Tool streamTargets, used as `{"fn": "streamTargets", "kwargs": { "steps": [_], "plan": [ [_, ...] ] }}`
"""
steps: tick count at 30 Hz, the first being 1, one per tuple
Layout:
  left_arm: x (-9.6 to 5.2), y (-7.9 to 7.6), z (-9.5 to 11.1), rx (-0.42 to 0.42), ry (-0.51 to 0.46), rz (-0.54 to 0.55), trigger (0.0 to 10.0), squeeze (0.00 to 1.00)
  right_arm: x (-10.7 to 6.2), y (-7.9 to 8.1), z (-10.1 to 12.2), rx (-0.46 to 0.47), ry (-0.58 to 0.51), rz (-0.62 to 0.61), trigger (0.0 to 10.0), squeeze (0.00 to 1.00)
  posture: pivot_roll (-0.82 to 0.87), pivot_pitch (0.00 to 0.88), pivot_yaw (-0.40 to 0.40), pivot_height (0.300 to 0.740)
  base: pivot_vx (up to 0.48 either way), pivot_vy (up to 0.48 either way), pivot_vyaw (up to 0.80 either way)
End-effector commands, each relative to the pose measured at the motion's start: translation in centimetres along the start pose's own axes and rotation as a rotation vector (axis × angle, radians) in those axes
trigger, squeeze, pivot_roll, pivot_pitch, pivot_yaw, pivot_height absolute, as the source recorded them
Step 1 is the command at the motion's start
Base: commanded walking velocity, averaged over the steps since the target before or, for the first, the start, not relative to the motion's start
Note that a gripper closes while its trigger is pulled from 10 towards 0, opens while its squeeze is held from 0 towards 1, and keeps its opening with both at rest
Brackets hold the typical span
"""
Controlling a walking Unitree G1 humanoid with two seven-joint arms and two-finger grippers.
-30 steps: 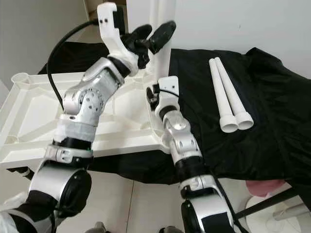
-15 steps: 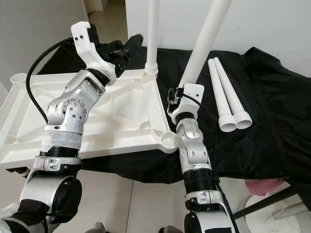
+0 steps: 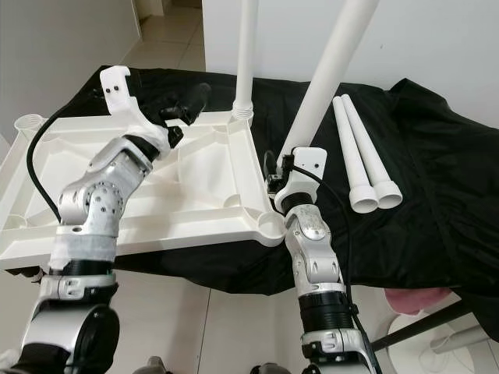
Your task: Building children table
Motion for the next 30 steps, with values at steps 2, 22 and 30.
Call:
{"fn": "streamTargets", "kwargs": {
  "steps": [2,22,30],
  "plan": [
    [-0.2,-0.3,-0.4,0.054,0.013,0.007,10.0,0.00,-0.3,0.4,0.0,0.004,-0.002,0.031,10.0,0.00,0.01,0.024,-0.039,0.740,0.000,0.000,0.00],
    [-3.9,-0.8,-4.9,0.397,0.099,-0.020,10.0,0.00,-2.0,0.5,-2.3,-0.011,0.055,0.141,10.0,0.00,0.03,0.008,-0.047,0.740,0.000,0.000,0.00],
    [-5.5,-2.6,-6.3,0.386,0.128,-0.147,10.0,0.00,-2.8,0.2,-3.5,-0.018,0.090,0.166,10.0,0.00,0.04,0.003,-0.038,0.740,0.000,0.000,0.00]
  ]
}}
Point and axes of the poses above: a point about 5 cm out from each wrist's last joint towards the gripper, its own x axis pointing out of the wrist towards the gripper, its own z axis along the axis of the wrist's last joint, y = z × x, the point moved 2 cm from there along x, pointing out of the wrist towards the gripper, and after that the axes turned 9 degrees about x, right-handed, at the moved point
